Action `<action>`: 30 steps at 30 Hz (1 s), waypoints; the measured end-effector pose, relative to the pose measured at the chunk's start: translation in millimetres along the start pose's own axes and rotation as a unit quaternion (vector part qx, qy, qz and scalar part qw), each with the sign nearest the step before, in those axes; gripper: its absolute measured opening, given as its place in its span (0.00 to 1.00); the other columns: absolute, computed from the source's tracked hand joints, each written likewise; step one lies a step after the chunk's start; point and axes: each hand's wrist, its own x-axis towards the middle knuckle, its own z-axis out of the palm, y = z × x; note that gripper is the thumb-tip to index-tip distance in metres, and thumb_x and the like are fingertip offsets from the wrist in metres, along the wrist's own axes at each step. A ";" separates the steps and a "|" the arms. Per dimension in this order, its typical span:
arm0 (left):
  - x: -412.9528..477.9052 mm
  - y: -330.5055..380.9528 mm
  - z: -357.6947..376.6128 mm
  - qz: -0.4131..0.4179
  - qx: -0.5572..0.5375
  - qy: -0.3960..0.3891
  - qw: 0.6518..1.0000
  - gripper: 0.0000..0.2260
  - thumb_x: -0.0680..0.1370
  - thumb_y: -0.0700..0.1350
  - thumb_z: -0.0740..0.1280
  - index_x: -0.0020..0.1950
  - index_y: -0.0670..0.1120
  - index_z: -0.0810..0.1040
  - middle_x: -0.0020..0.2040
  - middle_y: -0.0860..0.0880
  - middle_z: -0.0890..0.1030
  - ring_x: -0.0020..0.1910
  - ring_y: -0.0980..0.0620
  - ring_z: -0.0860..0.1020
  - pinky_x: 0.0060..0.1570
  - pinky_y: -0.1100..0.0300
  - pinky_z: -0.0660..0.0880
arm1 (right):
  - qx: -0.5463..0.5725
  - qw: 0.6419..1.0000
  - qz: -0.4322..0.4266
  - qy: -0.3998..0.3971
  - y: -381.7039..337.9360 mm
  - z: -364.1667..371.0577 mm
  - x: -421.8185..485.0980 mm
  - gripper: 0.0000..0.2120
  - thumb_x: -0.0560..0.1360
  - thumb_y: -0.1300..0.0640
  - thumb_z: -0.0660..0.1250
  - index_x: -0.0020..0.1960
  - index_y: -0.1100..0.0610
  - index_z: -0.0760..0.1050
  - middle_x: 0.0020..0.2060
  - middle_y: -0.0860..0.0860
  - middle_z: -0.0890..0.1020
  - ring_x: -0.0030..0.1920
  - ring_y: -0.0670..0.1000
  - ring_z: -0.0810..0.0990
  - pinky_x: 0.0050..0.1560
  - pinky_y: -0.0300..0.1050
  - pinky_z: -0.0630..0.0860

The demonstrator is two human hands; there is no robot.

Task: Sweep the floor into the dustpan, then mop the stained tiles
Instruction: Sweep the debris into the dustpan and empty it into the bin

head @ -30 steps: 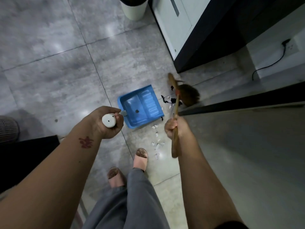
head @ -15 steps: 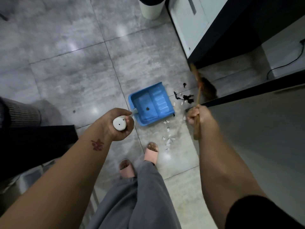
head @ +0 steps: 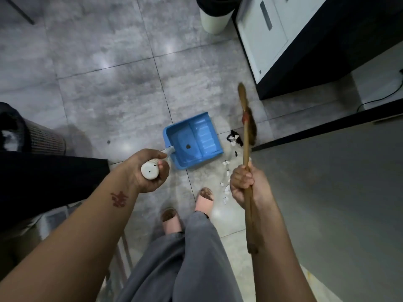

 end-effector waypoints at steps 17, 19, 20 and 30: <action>6.1 -20.3 -109.1 -0.030 -0.038 -0.043 0.998 0.08 0.73 0.41 0.63 0.35 0.44 0.67 0.22 0.51 0.68 0.16 0.56 0.68 0.15 0.69 0.67 | -0.132 0.985 0.069 0.083 26.0 -27.1 55.9 0.26 0.84 0.49 0.50 0.28 0.55 0.62 0.16 0.47 0.61 0.13 0.43 0.60 0.12 0.31 0.56; 3.6 -23.0 -122.3 -0.037 -0.052 -0.063 0.996 0.08 0.73 0.42 0.62 0.34 0.45 0.66 0.22 0.51 0.67 0.16 0.56 0.67 0.15 0.70 0.67 | -0.143 0.983 0.075 0.090 42.4 -36.2 28.5 0.23 0.84 0.46 0.51 0.32 0.55 0.63 0.17 0.46 0.61 0.13 0.42 0.59 0.12 0.31 0.55; 2.3 -24.7 -128.2 -0.040 -0.065 -0.070 0.995 0.09 0.73 0.42 0.61 0.33 0.44 0.66 0.22 0.51 0.67 0.16 0.56 0.67 0.15 0.69 0.67 | -0.141 0.984 0.072 0.087 47.3 -38.3 17.7 0.22 0.83 0.46 0.52 0.33 0.55 0.63 0.17 0.46 0.61 0.13 0.42 0.59 0.13 0.31 0.55; 0.7 -34.8 -141.0 -0.036 -0.096 -0.050 0.994 0.05 0.71 0.39 0.61 0.38 0.44 0.66 0.22 0.50 0.68 0.16 0.56 0.69 0.16 0.68 0.69 | -0.126 0.985 0.046 0.105 10.7 -6.8 58.9 0.21 0.84 0.49 0.50 0.33 0.53 0.57 0.16 0.46 0.62 0.13 0.42 0.60 0.13 0.31 0.55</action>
